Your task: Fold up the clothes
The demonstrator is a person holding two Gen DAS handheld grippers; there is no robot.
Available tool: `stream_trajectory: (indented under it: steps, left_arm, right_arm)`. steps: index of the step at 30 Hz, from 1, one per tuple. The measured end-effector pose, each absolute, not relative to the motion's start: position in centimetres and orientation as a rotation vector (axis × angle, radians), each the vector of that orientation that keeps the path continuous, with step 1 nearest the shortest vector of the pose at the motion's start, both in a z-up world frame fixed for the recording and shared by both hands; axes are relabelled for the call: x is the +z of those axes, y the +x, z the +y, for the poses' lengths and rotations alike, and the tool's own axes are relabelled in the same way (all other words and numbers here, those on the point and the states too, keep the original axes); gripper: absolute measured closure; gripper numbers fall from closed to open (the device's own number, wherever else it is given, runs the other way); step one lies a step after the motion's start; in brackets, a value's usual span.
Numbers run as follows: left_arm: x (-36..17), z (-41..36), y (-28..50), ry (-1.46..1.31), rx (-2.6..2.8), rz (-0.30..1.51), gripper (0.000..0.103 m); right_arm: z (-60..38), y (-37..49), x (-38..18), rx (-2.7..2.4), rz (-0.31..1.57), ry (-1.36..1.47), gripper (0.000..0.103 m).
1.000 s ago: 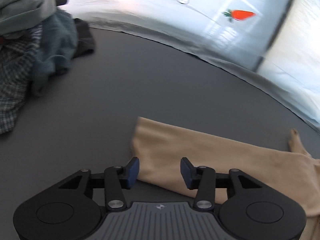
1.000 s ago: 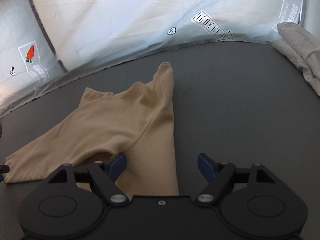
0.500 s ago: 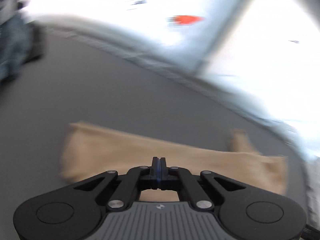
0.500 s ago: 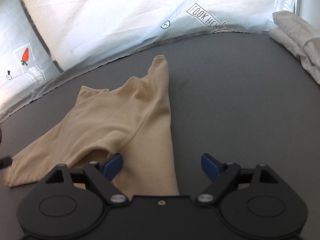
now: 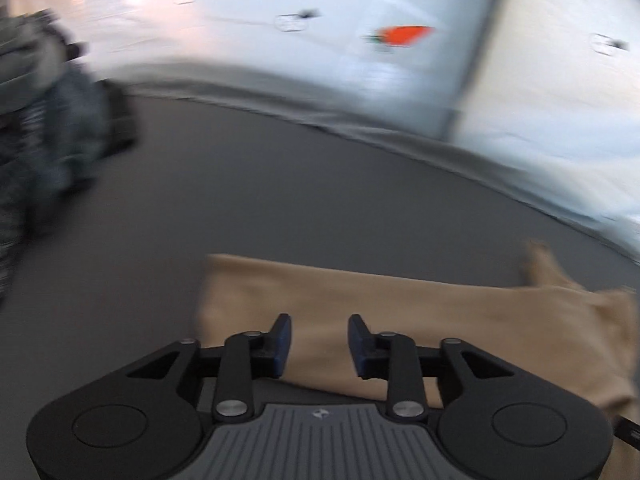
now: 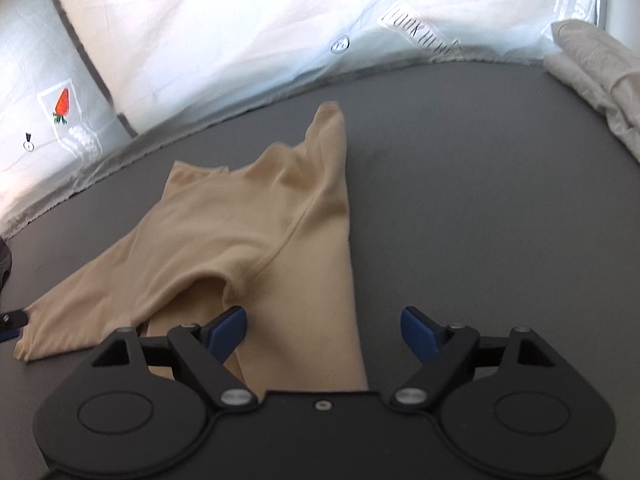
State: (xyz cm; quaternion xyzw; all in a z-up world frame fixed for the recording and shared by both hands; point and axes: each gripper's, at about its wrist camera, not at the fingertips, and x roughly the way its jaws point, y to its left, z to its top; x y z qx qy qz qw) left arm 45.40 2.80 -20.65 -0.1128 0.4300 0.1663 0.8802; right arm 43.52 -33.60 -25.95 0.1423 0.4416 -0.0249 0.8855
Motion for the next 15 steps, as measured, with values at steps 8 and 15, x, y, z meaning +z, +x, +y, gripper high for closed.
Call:
stream_trajectory:
  steps: [8,15]
  left_arm:
    - [-22.8,6.6,45.1,-0.332,0.460,0.917,0.056]
    - [-21.4,3.2,46.5,-0.457,0.297,0.824,0.101]
  right_arm:
    - [-33.1,43.8,-26.3,-0.049,0.928,0.278,0.016]
    - [-33.2,43.8,-26.3,-0.048,0.929,0.282,0.017]
